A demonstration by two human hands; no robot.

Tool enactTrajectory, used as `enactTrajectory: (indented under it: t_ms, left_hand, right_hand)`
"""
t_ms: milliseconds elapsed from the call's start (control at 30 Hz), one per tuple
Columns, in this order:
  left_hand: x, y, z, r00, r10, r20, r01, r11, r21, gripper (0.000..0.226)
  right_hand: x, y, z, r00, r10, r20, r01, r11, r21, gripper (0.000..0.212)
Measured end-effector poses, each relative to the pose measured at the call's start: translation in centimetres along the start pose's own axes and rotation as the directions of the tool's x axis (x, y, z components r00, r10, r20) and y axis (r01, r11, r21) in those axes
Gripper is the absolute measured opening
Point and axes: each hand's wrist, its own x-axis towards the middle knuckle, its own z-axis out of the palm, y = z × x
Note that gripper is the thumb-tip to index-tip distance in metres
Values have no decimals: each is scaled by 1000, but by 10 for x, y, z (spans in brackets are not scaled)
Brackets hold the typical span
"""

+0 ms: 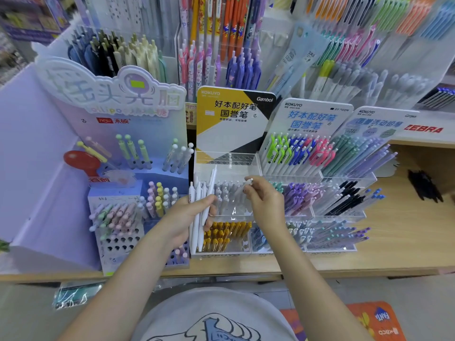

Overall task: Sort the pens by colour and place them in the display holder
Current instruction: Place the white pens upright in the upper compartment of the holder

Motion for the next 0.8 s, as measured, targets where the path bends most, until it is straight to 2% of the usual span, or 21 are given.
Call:
enactTrajectory:
  t_ms: [300, 400, 700, 800]
  left_hand:
    - [0, -4, -5, 998, 35, -61, -35, 999, 2, 48]
    - [2, -5, -7, 996, 30, -79, -31, 999, -14, 63]
    - [1, -9, -6, 999, 14, -35, -15, 1000, -19, 67]
    - [2, -9, -5, 999, 9, -30, -10, 1000, -20, 69]
  right_hand:
    - [9, -3, 9, 984, -168, 66, 178, 969, -174, 19]
    - [6, -1, 9, 982, -174, 75, 184, 966, -179, 17]
    - [2, -2, 4, 969, -234, 77, 246, 945, -217, 7]
    - [2, -3, 6, 967, -237, 92, 253, 939, -233, 19]
